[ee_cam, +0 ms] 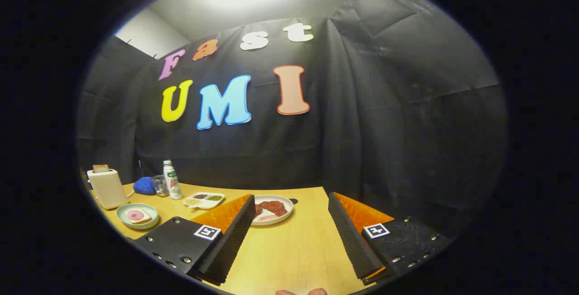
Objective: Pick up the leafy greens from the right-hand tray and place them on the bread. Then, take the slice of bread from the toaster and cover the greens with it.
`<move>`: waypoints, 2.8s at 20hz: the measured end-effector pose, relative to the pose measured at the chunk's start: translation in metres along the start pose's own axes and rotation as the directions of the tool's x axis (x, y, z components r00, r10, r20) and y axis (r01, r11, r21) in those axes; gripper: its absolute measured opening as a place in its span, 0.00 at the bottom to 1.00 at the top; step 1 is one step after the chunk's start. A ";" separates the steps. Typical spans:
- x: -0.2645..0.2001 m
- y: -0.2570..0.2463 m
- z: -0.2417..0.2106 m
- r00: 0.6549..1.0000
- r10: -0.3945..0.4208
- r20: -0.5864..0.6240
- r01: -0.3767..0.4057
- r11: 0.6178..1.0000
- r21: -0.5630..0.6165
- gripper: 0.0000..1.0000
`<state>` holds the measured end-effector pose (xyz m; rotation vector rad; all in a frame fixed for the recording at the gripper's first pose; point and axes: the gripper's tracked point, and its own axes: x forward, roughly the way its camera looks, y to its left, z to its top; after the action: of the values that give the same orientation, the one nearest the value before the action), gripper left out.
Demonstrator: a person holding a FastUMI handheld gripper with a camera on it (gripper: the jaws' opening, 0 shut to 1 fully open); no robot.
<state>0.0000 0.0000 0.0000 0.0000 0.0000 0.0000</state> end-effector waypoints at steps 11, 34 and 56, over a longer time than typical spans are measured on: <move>-0.087 0.141 0.014 0.984 0.179 -0.016 -0.179 0.974 -0.141 0.99; -0.046 0.208 -0.129 0.864 0.284 -0.415 -0.319 0.948 -0.016 0.99; -0.025 0.251 -0.106 0.854 0.379 -0.357 -0.407 0.913 -0.004 0.04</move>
<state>-0.0251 0.2512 -0.1061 -0.0799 0.3586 0.4137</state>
